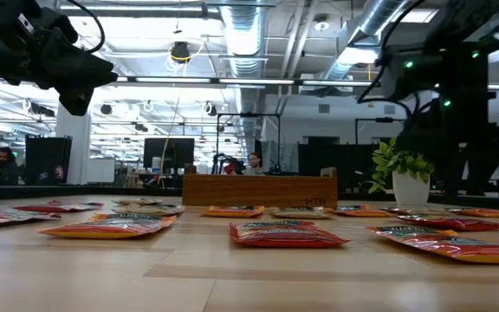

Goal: Pick & Place Tea
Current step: Put the orange tea bag into the right section of the wooden organizer

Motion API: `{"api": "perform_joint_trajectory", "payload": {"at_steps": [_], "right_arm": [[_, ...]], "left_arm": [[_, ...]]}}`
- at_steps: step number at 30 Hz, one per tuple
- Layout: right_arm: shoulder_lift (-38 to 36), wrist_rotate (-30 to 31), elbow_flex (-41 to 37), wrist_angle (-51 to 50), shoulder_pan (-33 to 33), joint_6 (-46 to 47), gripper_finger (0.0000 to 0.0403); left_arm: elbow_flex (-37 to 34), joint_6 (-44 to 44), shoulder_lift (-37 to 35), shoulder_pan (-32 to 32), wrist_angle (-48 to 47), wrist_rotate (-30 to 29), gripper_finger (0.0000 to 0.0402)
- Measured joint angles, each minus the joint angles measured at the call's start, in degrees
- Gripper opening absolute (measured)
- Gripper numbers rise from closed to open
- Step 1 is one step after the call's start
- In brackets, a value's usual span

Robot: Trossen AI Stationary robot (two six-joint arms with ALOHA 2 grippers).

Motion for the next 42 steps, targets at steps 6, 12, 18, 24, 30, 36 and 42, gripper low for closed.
{"api": "perform_joint_trajectory", "payload": {"at_steps": [6, 12, 18, 24, 30, 36, 42], "right_arm": [[4.1, -0.1, 0.0, 2.7, -1.4, -1.7, 0.0205], [7.3, -0.2, 0.3, 2.7, -1.8, -2.2, 0.0197], [8.9, -1.2, 0.3, 3.4, -1.8, -3.6, 0.0187], [8.6, -1.7, 0.2, 3.8, -1.8, -3.7, 0.0167], [8.6, -4.4, 0.2, 4.1, -1.4, -3.7, 0.0158], [8.6, -4.5, 0.2, 4.2, -1.1, -2.4, 0.0169], [8.6, -0.8, 0.1, 5.7, -2.0, -1.3, 0.0173]], "left_arm": [[0.0, 0.0, 0.0, 0.0, 0.0, 0.0, 0.0083], [0.0, 0.0, 0.0, 0.0, 0.0, 0.0, 0.0083], [0.0, 0.1, 0.0, 0.0, 0.0, 0.0, 0.0083], [0.0, 0.1, 0.0, 0.0, -0.7, 0.0, 0.0083], [0.0, 0.1, 0.0, 0.0, -1.3, 0.0, 0.0083], [0.0, 0.1, 0.0, 0.0, -1.3, 0.0, 0.0083], [0.0, 0.1, 0.0, 0.0, -1.3, 0.0, 0.0083]]}}
